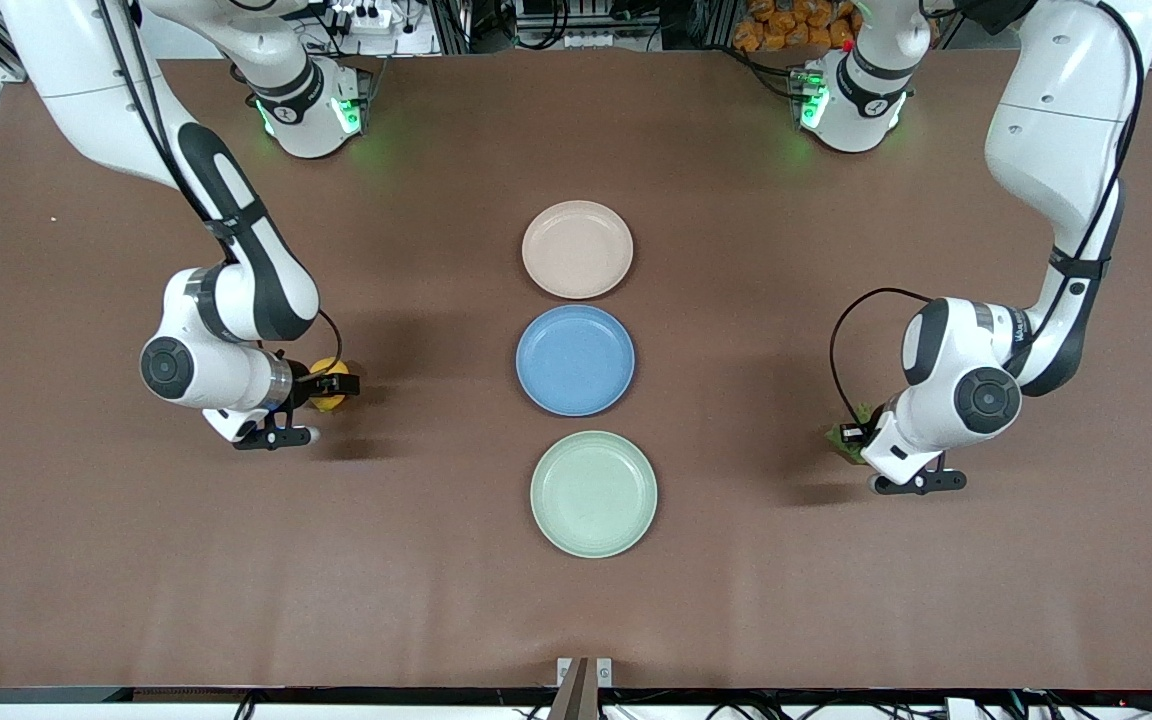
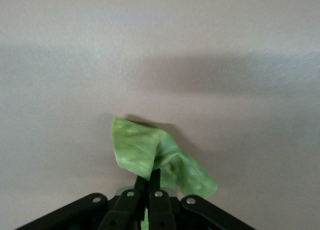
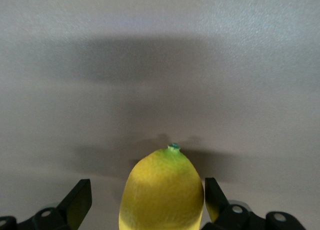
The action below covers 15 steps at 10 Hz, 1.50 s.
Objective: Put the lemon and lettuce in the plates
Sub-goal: 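Grasp the lemon with the right gripper while the left gripper grasps the lettuce, then carry the lettuce to the green plate while the right gripper lifts the lemon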
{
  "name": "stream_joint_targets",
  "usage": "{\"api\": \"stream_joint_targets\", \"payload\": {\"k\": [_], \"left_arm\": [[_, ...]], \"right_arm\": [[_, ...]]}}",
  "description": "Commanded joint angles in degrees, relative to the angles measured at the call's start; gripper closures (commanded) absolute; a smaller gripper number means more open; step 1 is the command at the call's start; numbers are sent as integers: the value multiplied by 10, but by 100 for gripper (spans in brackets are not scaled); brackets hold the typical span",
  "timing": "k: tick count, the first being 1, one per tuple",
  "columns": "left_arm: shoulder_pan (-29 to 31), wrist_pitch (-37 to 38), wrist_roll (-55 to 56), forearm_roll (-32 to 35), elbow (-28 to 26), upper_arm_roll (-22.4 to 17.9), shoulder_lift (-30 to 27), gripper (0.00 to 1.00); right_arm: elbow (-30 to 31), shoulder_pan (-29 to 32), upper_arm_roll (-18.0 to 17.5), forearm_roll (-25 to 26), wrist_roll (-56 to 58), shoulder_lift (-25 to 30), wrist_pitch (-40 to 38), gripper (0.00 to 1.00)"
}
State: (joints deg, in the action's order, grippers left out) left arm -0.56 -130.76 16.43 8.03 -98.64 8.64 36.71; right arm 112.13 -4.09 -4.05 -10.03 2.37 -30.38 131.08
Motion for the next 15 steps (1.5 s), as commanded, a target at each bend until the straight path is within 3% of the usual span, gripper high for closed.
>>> {"api": "stream_joint_targets", "payload": {"k": [1,2,3,6,7,11,13,15], "left_arm": [[-1,2,28,-15,-9,30,-53,100],[-2,2,29,-33,-7,50,-71,100],[-4,2,49,-48,4,75,-74,100],[-46,-2,152,-50,57,134,-59,100],[-79,-13,195,-47,83,133,-46,100],[-141,-224,252,-47,112,129,47,100],[-160,-294,270,-49,119,127,81,100],[-206,-325,295,-50,130,80,103,100]], "right_arm": [[9,2,-3,-11,-10,0,1,0],[10,2,-3,-11,-23,1,-4,0],[10,1,-3,-11,-36,1,-11,14],[7,1,-3,-11,-38,5,-43,81],[4,-2,-12,-11,-46,10,-47,93],[-40,-13,-94,-6,-208,36,-134,98],[-39,-28,-151,-7,-287,37,-134,99],[-41,-47,-206,-11,-359,37,-124,100]]}}
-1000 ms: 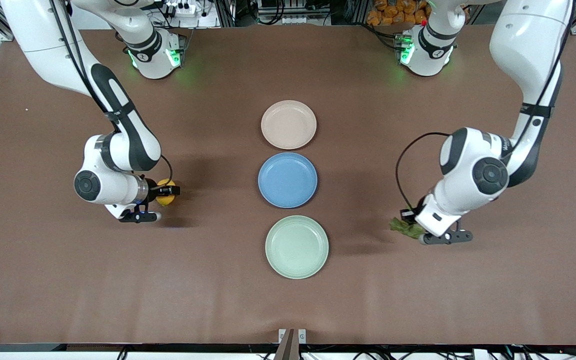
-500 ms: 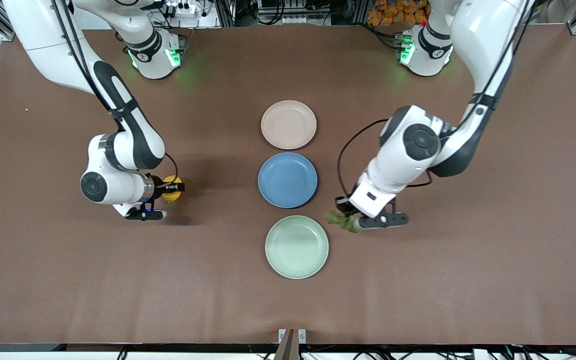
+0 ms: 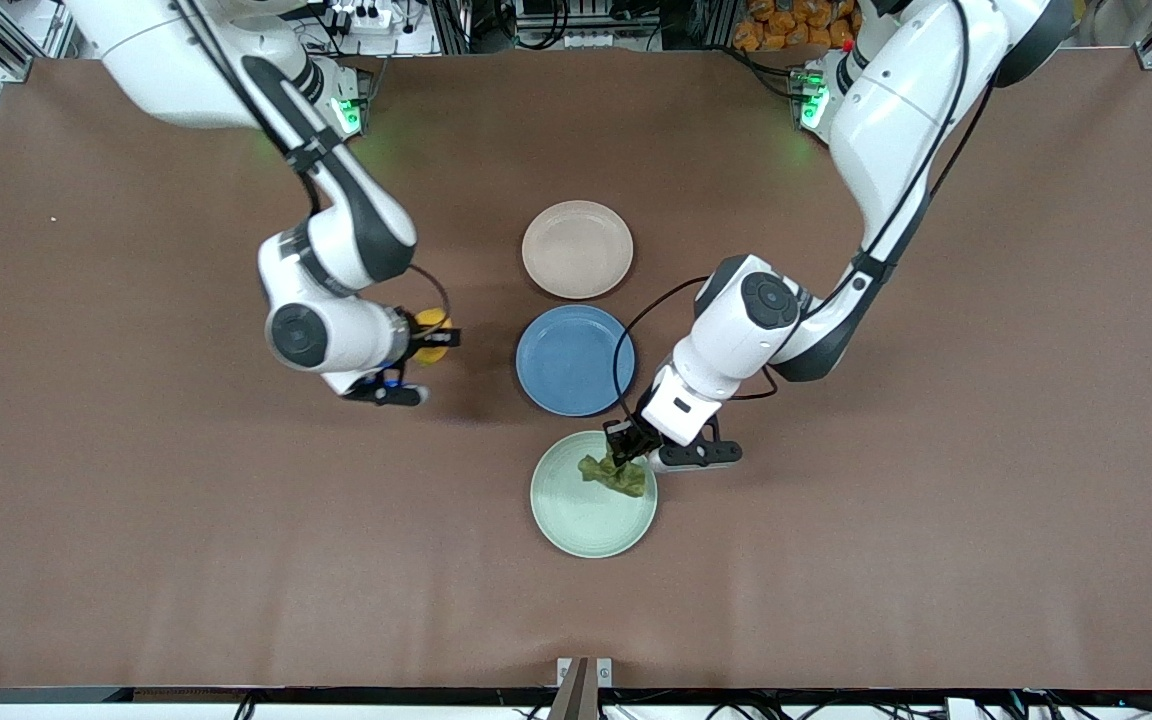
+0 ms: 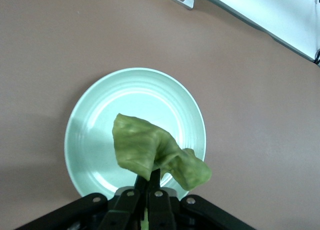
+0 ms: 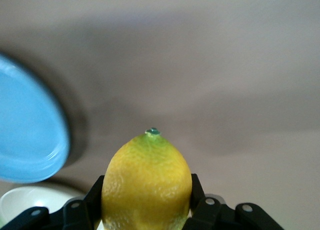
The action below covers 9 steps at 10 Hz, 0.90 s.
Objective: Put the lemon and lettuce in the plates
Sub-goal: 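Carry the lettuce to the green plate while the right gripper lifts the lemon, then release the lettuce on the green plate while the right gripper carries the lemon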
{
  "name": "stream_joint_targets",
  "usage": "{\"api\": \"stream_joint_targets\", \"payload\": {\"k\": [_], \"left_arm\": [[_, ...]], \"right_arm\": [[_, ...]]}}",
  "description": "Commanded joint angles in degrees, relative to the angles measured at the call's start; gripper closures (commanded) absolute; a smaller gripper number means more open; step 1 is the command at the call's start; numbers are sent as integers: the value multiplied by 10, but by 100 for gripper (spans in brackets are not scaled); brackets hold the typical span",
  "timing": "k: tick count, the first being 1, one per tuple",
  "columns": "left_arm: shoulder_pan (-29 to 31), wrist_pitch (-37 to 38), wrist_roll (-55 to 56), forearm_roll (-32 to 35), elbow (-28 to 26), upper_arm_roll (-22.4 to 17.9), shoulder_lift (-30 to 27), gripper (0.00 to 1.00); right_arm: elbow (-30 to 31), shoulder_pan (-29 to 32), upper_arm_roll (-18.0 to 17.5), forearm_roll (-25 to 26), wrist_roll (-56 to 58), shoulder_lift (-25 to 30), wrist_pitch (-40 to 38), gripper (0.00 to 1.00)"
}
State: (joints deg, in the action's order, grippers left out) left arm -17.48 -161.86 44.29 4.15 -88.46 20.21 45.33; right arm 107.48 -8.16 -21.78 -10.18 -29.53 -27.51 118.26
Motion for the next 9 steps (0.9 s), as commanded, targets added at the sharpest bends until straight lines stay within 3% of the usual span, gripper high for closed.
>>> {"api": "stream_joint_targets", "payload": {"k": [1,2,3,4,7,9], "left_arm": [[-51,-16,16,-12,42,-57,31,100],[-50,-17,12,-11,53,-60,41,100],[-50,-16,11,-8,51,-60,41,88],[-51,-17,14,-7,50,-60,41,1],[-58,-16,33,-8,48,-60,26,0],[-55,8,54,-6,38,-61,-7,0]], "right_arm": [[5,-29,-41,-10,-92,5,25,100],[6,-50,-52,-10,-132,0,39,100],[8,-82,-54,-10,-154,-6,52,100],[7,-113,-54,-10,-199,-11,60,100],[10,-174,-55,-10,-218,-31,88,100],[6,-180,-55,-10,-246,-55,112,65]]}}
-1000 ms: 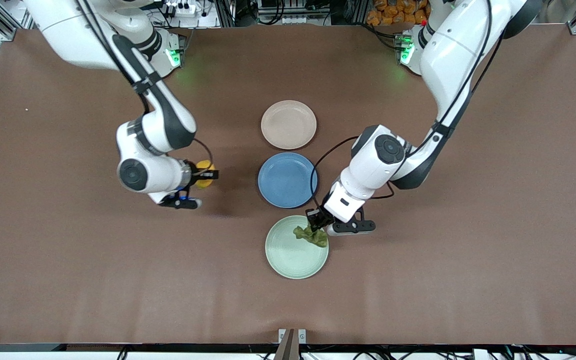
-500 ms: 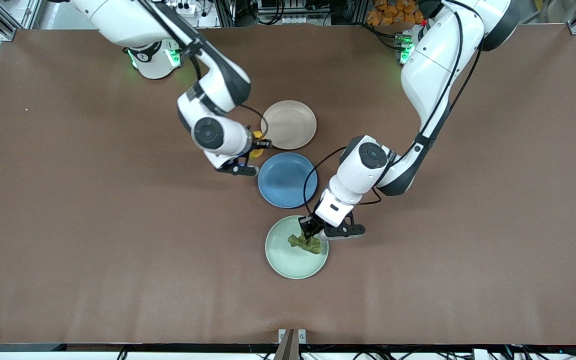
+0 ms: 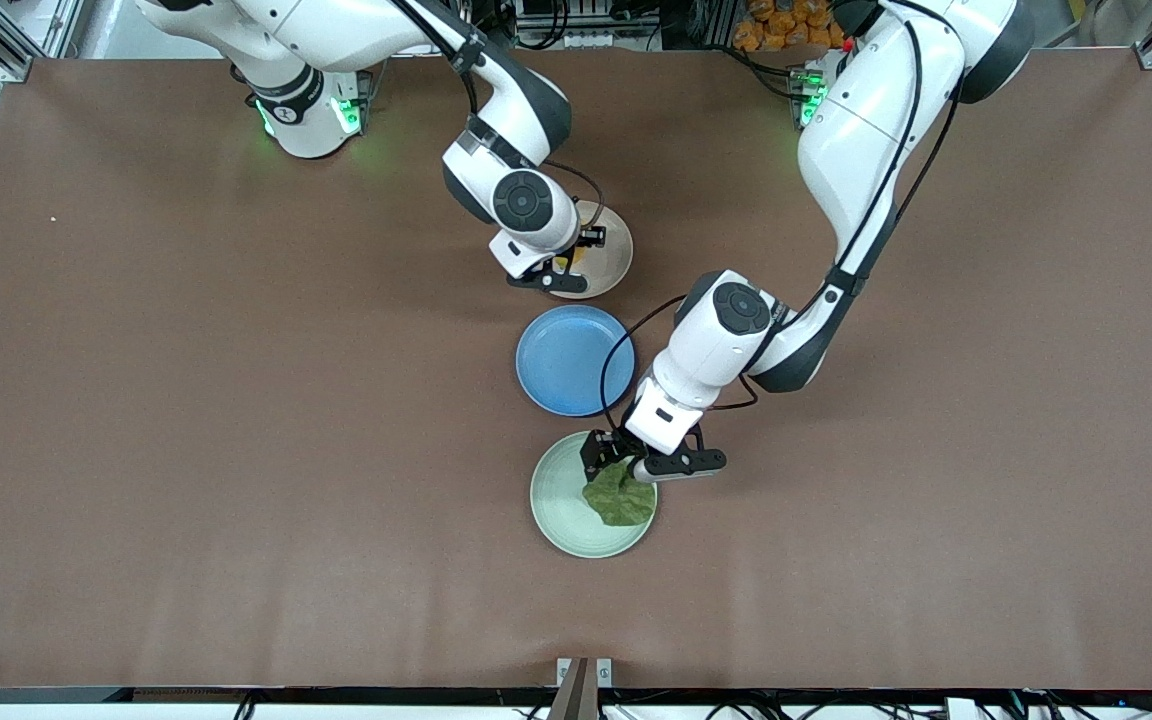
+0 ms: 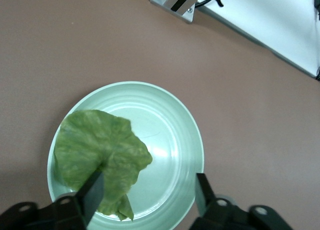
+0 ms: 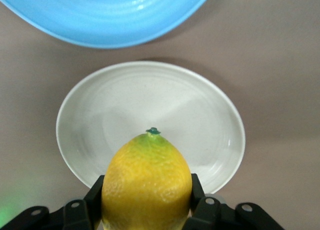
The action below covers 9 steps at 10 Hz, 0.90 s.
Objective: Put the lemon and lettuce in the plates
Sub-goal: 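Release the lettuce on the green plate while the right gripper carries the lemon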
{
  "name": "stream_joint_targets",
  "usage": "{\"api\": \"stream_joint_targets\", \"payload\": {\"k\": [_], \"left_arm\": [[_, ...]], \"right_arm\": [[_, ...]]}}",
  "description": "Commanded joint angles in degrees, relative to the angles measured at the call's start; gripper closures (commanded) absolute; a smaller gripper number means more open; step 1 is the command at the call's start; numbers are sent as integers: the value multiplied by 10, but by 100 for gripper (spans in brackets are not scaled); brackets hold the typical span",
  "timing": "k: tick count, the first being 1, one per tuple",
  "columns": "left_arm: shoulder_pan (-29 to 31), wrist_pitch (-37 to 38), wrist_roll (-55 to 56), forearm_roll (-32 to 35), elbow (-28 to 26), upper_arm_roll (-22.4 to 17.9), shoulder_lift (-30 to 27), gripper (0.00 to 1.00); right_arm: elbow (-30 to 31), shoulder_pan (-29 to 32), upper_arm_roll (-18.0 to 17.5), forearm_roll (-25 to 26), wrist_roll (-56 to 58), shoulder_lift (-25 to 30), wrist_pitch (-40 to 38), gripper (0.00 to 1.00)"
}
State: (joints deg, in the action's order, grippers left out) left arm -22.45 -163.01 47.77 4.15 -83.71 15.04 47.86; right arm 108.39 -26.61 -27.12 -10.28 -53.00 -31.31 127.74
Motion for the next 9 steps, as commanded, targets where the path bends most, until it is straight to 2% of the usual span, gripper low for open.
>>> {"api": "stream_joint_targets", "payload": {"k": [1,3,6,8,9], "left_arm": [[-1,83,18,-4,-5,-13,-61,0],[18,209,10,3,-8,-34,-137,0],[67,410,-43,7,-6,-35,-237,0],[118,511,-161,3,-3,-32,-296,0],[146,554,-215,-4,-2,-31,-324,0]], "right_arm": [[-3,4,-1,-8,-12,-27,35,51],[-5,4,-1,-7,-15,-32,39,0],[-33,13,0,-4,-18,-19,30,0],[-61,42,2,-2,-16,1,-3,0],[-73,62,2,17,-12,16,-28,0]]}}
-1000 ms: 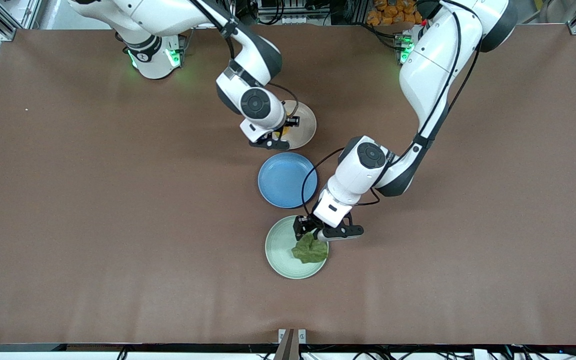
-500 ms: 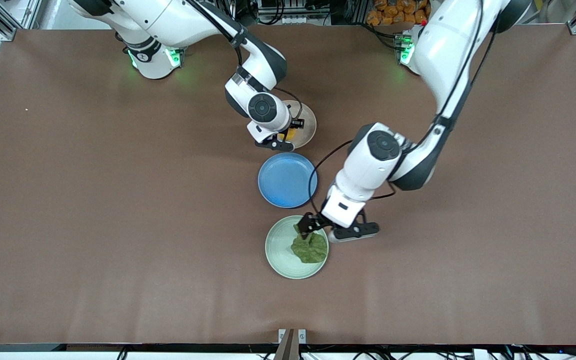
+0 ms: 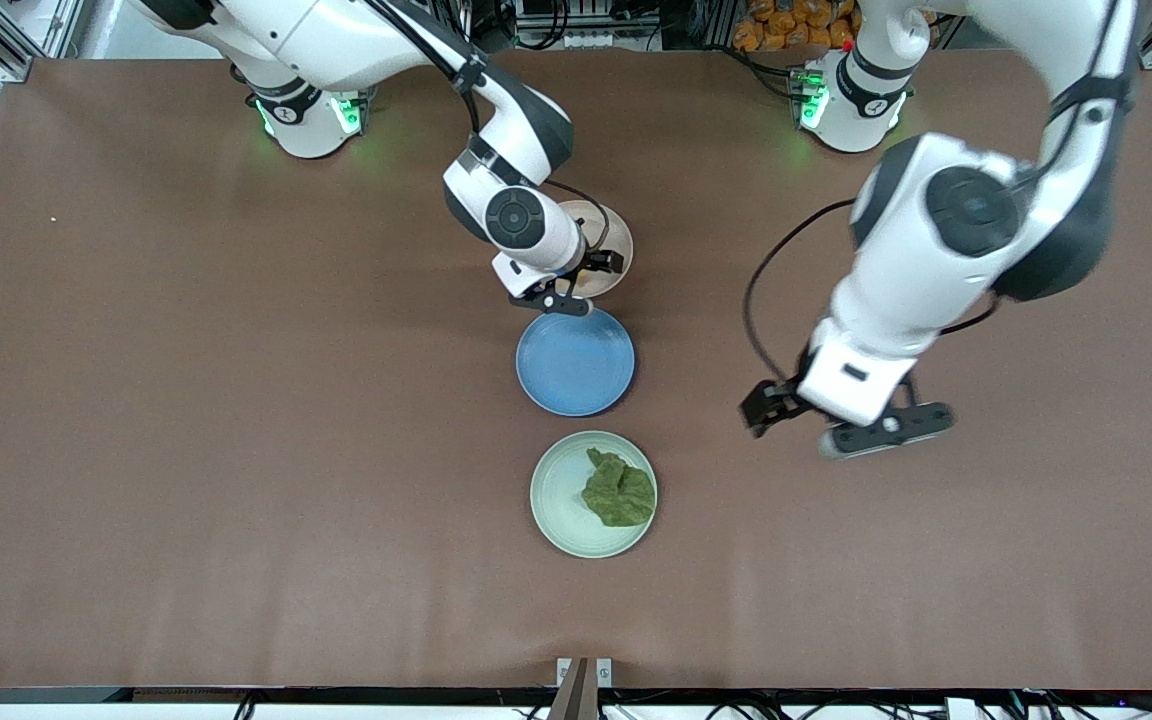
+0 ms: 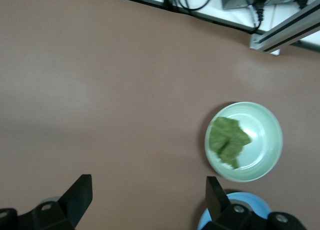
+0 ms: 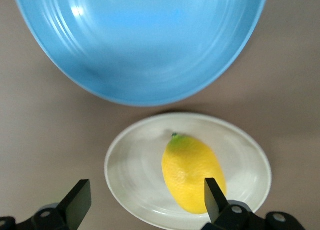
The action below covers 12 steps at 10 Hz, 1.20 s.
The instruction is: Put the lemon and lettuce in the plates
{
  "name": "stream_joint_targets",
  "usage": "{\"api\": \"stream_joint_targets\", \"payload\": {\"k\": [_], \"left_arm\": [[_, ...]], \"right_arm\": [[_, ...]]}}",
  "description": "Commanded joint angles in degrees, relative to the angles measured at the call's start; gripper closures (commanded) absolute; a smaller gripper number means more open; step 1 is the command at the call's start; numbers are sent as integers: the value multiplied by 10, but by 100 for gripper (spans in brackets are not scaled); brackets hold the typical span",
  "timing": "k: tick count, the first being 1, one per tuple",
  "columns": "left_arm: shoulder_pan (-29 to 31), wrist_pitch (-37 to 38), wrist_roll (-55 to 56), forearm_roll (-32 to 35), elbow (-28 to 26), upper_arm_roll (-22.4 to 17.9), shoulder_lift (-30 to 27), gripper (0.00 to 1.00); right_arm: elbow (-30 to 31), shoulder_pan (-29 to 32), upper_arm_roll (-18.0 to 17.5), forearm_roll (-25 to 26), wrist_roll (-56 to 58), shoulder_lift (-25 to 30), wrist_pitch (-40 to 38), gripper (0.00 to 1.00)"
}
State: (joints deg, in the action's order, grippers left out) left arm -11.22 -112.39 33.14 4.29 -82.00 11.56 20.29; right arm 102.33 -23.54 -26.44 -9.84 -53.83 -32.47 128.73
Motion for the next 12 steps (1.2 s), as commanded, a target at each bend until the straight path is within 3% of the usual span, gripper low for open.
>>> {"api": "stream_joint_targets", "payload": {"k": [1,4,6,7,9,12], "left_arm": [[57,91,-101,-9,-19,6,-73,0],[89,168,-124,-15,-18,2,-120,0],[118,183,-165,-29,-18,2,-129,0],[124,190,-163,-41,-18,0,-134,0],[135,193,-165,-44,-19,1,-138,0],[138,217,-168,-44,-21,0,-141,0]], "right_arm": [[-20,51,-5,53,13,50,-63,0],[-45,145,-5,88,80,106,-174,0],[-112,195,-5,120,93,110,-257,0],[-148,208,-5,156,93,111,-285,0],[-179,247,-4,173,106,128,-289,0],[-179,255,74,164,282,175,-294,0]]}}
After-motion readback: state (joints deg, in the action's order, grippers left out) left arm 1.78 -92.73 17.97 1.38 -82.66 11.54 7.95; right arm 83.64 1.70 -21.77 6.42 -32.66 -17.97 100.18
